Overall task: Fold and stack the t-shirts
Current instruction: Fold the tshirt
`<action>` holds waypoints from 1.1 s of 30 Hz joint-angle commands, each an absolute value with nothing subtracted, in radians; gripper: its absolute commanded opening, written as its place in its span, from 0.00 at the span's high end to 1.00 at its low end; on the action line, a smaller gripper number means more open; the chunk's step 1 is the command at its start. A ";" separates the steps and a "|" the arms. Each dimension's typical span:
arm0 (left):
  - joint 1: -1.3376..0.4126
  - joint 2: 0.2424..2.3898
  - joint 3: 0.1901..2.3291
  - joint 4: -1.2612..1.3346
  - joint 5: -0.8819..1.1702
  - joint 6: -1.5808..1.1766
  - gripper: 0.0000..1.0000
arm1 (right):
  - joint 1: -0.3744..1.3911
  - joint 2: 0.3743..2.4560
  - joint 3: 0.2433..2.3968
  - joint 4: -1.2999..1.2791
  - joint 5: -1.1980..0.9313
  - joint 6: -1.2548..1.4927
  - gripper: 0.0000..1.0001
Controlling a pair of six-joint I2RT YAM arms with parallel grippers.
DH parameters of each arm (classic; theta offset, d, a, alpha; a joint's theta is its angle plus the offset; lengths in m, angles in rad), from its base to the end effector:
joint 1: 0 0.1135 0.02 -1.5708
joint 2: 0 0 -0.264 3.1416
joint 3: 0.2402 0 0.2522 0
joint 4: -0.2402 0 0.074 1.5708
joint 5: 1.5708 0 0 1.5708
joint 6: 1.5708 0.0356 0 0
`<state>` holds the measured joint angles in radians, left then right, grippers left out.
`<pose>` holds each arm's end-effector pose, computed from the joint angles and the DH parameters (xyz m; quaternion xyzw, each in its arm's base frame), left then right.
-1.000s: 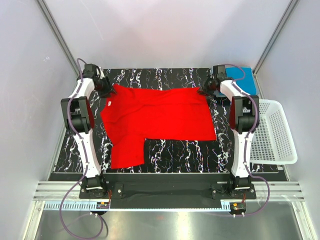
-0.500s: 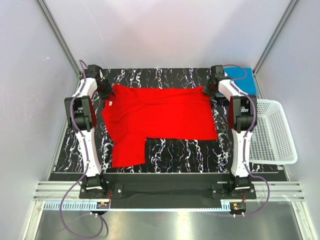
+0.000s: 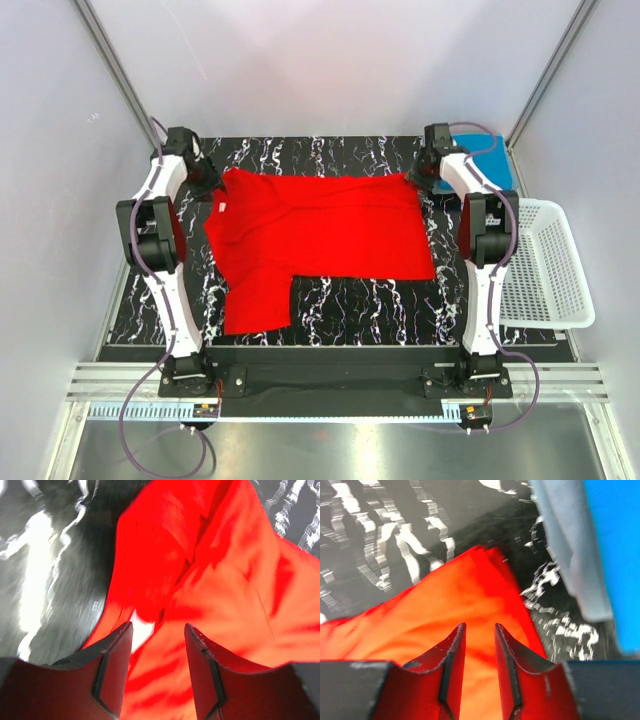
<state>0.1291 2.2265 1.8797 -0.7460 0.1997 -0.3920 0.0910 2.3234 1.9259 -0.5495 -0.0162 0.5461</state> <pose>0.4787 0.0550 0.1992 -0.2262 0.9402 -0.1269 0.2208 0.5114 0.0472 0.1777 0.2123 0.9277 0.1034 0.2890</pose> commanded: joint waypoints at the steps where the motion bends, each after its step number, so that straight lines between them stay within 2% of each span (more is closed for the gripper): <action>1: 0.118 2.008 1.764 -0.758 0.108 -0.333 0.48 | 0.144 2.140 1.922 -0.545 -0.057 0.508 0.62; 3: 0.117 1.907 1.598 -0.668 0.159 -0.331 0.48 | 0.181 2.112 1.901 -0.525 -0.086 0.496 0.57; 6: 0.085 1.838 1.465 -0.609 0.264 -0.292 0.47 | 0.259 2.088 1.872 -0.514 -0.097 0.509 0.56; 10: 0.019 1.810 1.402 -0.572 0.373 -0.174 0.48 | 0.374 2.042 1.801 -0.450 -0.127 0.514 0.56; 14: -0.054 1.804 1.390 -0.534 0.267 -0.088 0.44 | 0.406 2.002 1.740 -0.431 -0.135 0.551 0.56; 19: -0.064 1.830 1.384 -0.532 0.207 -0.034 0.41 | 0.408 1.898 1.605 -0.388 -0.130 0.540 0.56; 27: -0.135 1.914 1.404 -0.549 0.068 0.023 0.40 | 0.407 1.849 1.588 -0.403 -0.141 0.499 0.56; 30: -0.137 1.936 1.422 -0.552 0.043 0.022 0.47 | 0.407 1.835 1.580 -0.403 -0.133 0.488 0.56; 31: -0.137 1.939 1.427 -0.555 0.037 0.017 0.52 | 0.407 1.833 1.580 -0.405 -0.129 0.485 0.56; 33: -0.140 1.945 1.443 -0.561 0.046 0.011 0.69 | 0.408 1.830 1.577 -0.405 -0.127 0.480 0.56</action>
<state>-0.1432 1.9518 1.3838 -0.5808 0.0887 -0.0036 0.4034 1.8816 1.5776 -0.4309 -0.1257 0.5095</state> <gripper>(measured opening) 0.353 0.442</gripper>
